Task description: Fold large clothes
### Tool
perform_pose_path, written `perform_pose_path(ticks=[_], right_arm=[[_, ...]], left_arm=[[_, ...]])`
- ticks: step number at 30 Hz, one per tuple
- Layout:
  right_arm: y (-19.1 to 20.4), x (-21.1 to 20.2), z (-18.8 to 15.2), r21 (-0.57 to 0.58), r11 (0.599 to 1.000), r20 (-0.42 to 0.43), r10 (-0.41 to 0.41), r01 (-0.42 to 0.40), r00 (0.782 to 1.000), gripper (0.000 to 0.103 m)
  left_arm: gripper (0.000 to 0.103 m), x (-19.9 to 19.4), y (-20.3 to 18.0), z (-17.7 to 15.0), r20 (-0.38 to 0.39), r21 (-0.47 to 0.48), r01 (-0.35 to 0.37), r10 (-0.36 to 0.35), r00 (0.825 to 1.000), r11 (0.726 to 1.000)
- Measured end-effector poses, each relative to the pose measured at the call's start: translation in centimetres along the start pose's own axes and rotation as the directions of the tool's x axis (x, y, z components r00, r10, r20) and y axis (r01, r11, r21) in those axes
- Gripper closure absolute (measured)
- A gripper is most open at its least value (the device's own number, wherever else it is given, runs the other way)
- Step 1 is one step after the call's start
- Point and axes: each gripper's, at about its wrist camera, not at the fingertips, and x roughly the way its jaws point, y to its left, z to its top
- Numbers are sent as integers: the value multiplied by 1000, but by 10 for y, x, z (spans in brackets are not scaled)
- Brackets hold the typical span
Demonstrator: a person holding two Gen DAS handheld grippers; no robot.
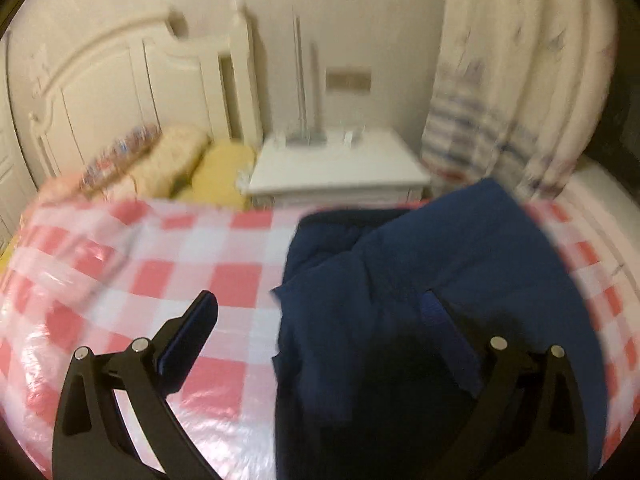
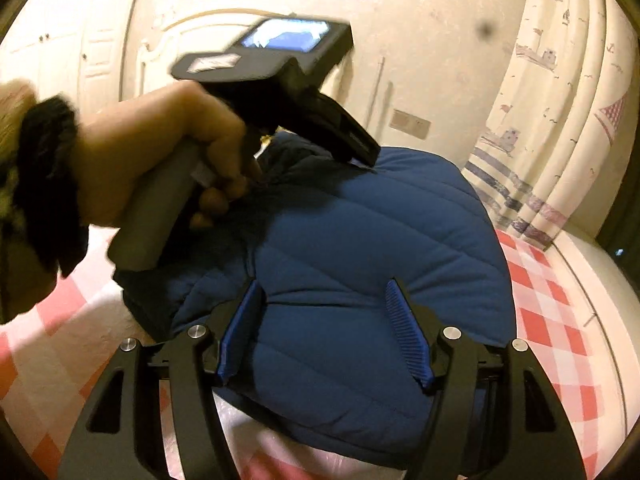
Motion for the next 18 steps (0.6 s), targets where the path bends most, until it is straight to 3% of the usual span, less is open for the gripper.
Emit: perform_pose_path(ticks=[2,5,8,10,12,14,16,18], right_arm=[[-16,-20,2,62,997,16,45,-46,999,39],[-40,-47,-1,139,990,79,3,-14,997,39],[-66,-42,-14,224,975,34,-13,5,999,39],[-70,-27,-25,229,973,-16,21,-17,1000,37],[-65,-28,-25,179,984,-17,2,2,1000,36],[-66,-37,-20,178,984,-46,7,1,999,36],[-70,-56,-15,197,980,-32,23,-16,999,36],[-72,-84,-9,210,978,22,-6,2,1000,22]], left_arm=[[2,-35,-1,-14,62,37,25,-27,998,999],[2,-64,-5,-52,113,122,15,-29,993,992],[2,-48,-12,-90,29,192,10,-15,999,981],[2,-46,0,-103,49,102,65,-70,996,993],[2,-46,12,-101,-17,20,123,-122,992,992],[2,-58,23,-94,-67,-36,137,-139,988,990],[2,-90,32,-90,-7,-57,111,-111,994,992],[2,-132,42,-86,93,-60,110,-105,990,992]])
